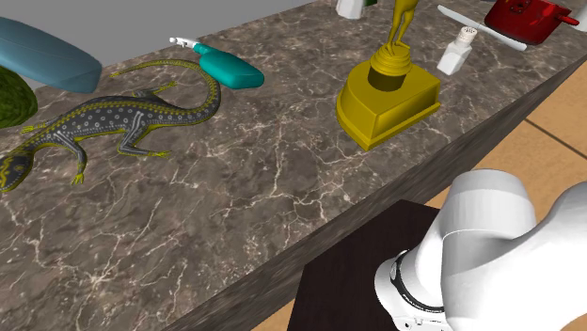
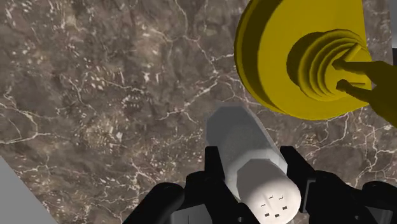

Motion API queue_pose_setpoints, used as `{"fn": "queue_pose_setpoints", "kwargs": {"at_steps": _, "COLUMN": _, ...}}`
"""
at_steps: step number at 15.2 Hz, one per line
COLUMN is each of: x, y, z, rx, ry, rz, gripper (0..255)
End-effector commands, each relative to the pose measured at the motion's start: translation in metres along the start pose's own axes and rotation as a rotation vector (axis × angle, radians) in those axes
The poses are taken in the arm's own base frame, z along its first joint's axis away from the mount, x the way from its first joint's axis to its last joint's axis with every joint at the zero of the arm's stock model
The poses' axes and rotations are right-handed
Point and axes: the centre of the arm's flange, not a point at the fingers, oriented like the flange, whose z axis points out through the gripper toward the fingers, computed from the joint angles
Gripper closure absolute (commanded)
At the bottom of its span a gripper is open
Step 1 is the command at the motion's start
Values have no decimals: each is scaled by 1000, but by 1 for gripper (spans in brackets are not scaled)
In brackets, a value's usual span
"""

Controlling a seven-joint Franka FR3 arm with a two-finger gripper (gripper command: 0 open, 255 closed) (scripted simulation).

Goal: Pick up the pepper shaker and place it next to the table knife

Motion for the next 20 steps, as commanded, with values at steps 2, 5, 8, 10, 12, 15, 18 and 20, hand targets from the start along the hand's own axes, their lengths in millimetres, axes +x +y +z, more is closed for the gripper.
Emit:
{"fn": "queue_pose_setpoints", "kwargs": {"at_steps": 2, "x": -34, "y": 22, "z": 2, "rx": 0, "ry": 0, "rz": -1, "gripper": 255}}
{"fn": "queue_pose_setpoints", "kwargs": {"at_steps": 5, "x": -67, "y": 43, "z": 5, "rx": 0, "ry": 0, "rz": -1, "gripper": 255}}
{"fn": "queue_pose_setpoints", "kwargs": {"at_steps": 8, "x": -101, "y": 64, "z": 7, "rx": 0, "ry": 0, "rz": -1, "gripper": 255}}
{"fn": "queue_pose_setpoints", "kwargs": {"at_steps": 10, "x": -123, "y": 78, "z": 9, "rx": 0, "ry": 0, "rz": -1, "gripper": 255}}
{"fn": "queue_pose_setpoints", "kwargs": {"at_steps": 12, "x": -145, "y": 92, "z": 11, "rx": 0, "ry": 0, "rz": -1, "gripper": 255}}
{"fn": "queue_pose_setpoints", "kwargs": {"at_steps": 15, "x": -179, "y": 113, "z": 13, "rx": 0, "ry": 0, "rz": -2, "gripper": 255}}
{"fn": "queue_pose_setpoints", "kwargs": {"at_steps": 18, "x": -212, "y": 134, "z": 15, "rx": 0, "ry": 0, "rz": -1, "gripper": 255}}
{"fn": "queue_pose_setpoints", "kwargs": {"at_steps": 20, "x": -235, "y": 148, "z": 17, "rx": 0, "ry": 0, "rz": -1, "gripper": 255}}
